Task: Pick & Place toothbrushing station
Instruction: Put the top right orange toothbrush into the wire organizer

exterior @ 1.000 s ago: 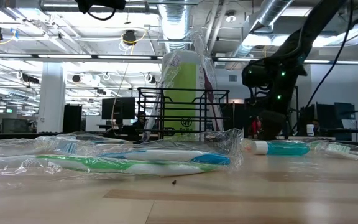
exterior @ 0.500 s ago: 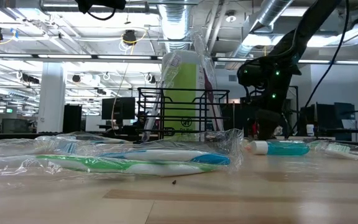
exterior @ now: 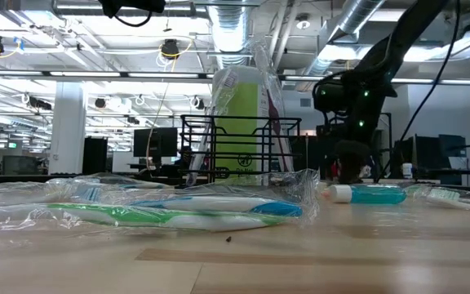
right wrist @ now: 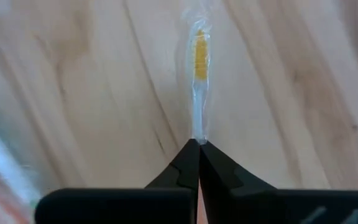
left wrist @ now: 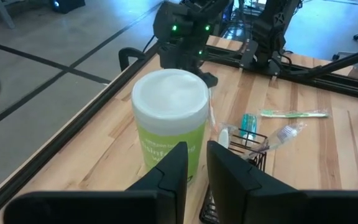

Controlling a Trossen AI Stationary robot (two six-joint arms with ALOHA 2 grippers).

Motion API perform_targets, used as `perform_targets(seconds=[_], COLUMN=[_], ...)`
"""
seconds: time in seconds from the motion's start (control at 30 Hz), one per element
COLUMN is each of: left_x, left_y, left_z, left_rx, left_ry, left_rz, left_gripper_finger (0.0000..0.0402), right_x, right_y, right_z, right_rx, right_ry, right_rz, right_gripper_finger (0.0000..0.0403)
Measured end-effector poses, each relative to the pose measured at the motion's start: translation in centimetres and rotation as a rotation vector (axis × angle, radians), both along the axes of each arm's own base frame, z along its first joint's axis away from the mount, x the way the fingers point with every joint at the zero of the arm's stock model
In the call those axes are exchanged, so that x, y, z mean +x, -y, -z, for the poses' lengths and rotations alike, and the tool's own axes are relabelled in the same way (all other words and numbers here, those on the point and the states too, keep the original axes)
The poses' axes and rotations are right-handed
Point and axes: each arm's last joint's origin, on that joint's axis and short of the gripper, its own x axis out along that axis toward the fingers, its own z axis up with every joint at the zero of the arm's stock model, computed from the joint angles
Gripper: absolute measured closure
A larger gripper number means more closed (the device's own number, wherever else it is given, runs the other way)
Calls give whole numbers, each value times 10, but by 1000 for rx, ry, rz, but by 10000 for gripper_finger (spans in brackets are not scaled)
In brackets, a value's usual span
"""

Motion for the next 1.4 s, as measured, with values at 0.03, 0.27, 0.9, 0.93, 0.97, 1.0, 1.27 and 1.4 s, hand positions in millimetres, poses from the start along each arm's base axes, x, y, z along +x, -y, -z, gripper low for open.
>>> perform_targets(seconds=[0.03, 0.27, 0.9, 0.93, 0.97, 1.0, 1.27, 1.4], left_x=[0, 0, 0, 0, 0, 0, 0, 0], left_y=[0, 0, 0, 0, 0, 0, 0, 0], left_z=[0, 0, 0, 0, 0, 0, 0, 0], left_rx=[0, 0, 0, 0, 0, 0, 0, 0], left_ry=[0, 0, 0, 0, 0, 0, 0, 0], left_rz=[0, 0, 0, 0, 0, 0, 0, 0], left_gripper_finger=[348, 348, 348, 348, 348, 348, 348, 348], right_x=[0, 1, -2, -2, -2, -2, -3, 0], right_y=[-1, -7, -59, -62, -65, -68, -93, -108], right_z=[-4, -32, -110, -110, -110, -110, -109, -110], right_rx=[0, -28, -116, -119, -123, -126, -116, -119], right_ry=[21, 169, 740, 761, 785, 813, 1024, 1113], right_rz=[0, 7, -165, -172, -179, -185, -251, -311], right_gripper_finger=[402, 402, 402, 402, 403, 403, 403, 403])
